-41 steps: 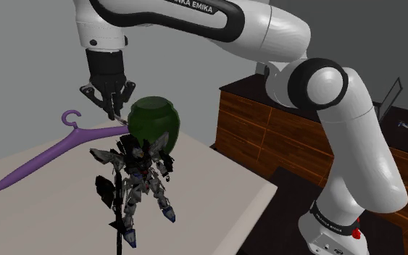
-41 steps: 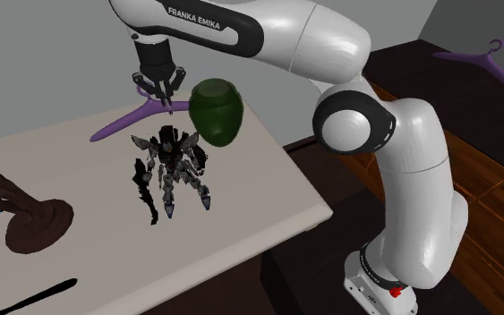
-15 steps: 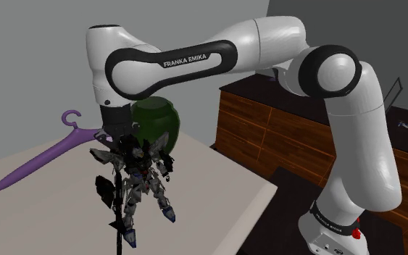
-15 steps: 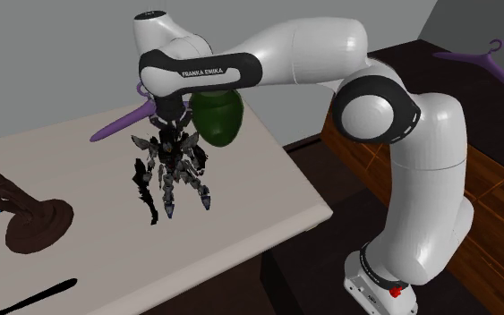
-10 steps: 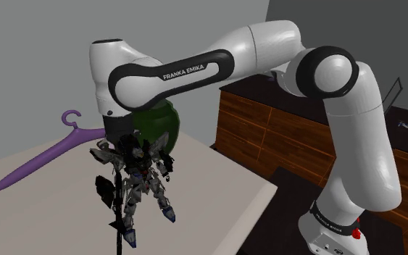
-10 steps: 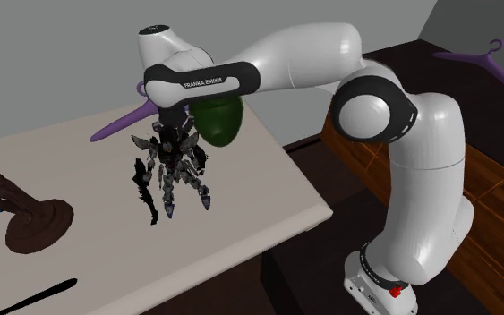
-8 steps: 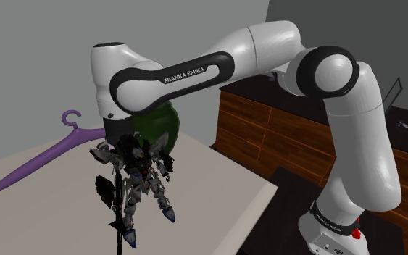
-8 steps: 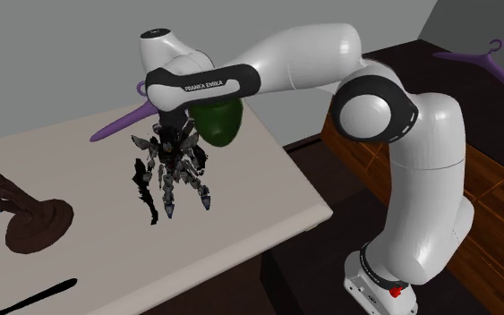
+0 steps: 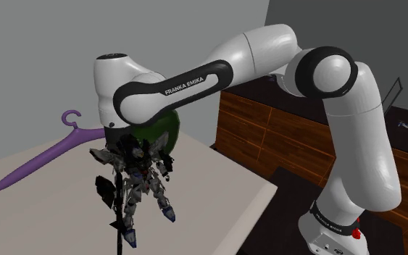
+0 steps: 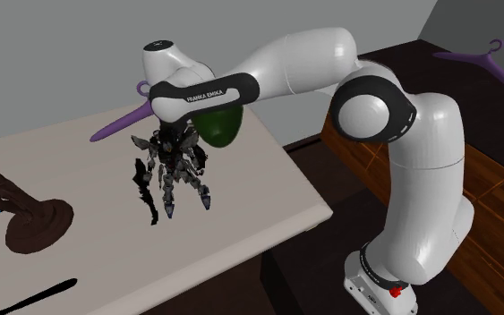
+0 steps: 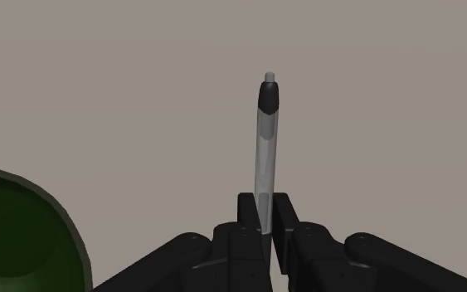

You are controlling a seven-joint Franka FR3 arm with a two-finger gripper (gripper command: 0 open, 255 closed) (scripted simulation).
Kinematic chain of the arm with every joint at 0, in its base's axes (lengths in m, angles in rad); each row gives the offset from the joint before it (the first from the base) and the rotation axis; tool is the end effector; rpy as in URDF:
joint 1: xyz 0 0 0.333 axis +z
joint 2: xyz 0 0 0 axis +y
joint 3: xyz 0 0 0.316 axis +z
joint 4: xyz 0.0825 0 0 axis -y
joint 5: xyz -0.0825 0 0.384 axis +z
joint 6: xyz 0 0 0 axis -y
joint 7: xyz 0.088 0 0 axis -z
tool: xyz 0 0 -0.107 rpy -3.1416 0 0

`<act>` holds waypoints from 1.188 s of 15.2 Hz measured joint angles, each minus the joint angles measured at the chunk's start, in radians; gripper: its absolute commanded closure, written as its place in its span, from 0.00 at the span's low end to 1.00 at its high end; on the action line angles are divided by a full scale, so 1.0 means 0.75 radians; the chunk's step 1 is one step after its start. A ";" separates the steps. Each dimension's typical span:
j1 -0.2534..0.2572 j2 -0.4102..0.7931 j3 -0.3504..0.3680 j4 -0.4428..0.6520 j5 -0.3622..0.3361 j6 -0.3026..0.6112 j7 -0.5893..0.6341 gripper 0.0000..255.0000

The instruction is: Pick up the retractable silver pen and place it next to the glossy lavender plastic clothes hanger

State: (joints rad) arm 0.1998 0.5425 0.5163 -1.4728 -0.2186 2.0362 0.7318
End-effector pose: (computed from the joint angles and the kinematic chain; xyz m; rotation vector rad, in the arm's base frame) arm 0.5779 0.4024 0.4029 -3.0383 0.0006 -0.0501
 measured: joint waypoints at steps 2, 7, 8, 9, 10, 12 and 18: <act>0.002 -0.006 -0.007 -0.008 0.008 0.024 0.001 1.00; 0.023 -0.055 -0.051 -0.069 0.080 0.096 -0.007 1.00; 0.031 -0.058 -0.060 -0.070 0.080 0.093 -0.011 1.00; 0.051 -0.028 -0.085 -0.021 0.075 0.088 -0.010 1.00; 0.059 -0.024 -0.092 -0.014 0.097 0.087 -0.021 1.00; 0.088 -0.020 -0.125 0.002 0.117 0.077 -0.016 0.00; 0.135 0.046 -0.164 0.113 0.162 0.030 -0.019 0.00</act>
State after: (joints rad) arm 0.3009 0.5769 0.3932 -1.3883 -0.0974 2.0589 0.7173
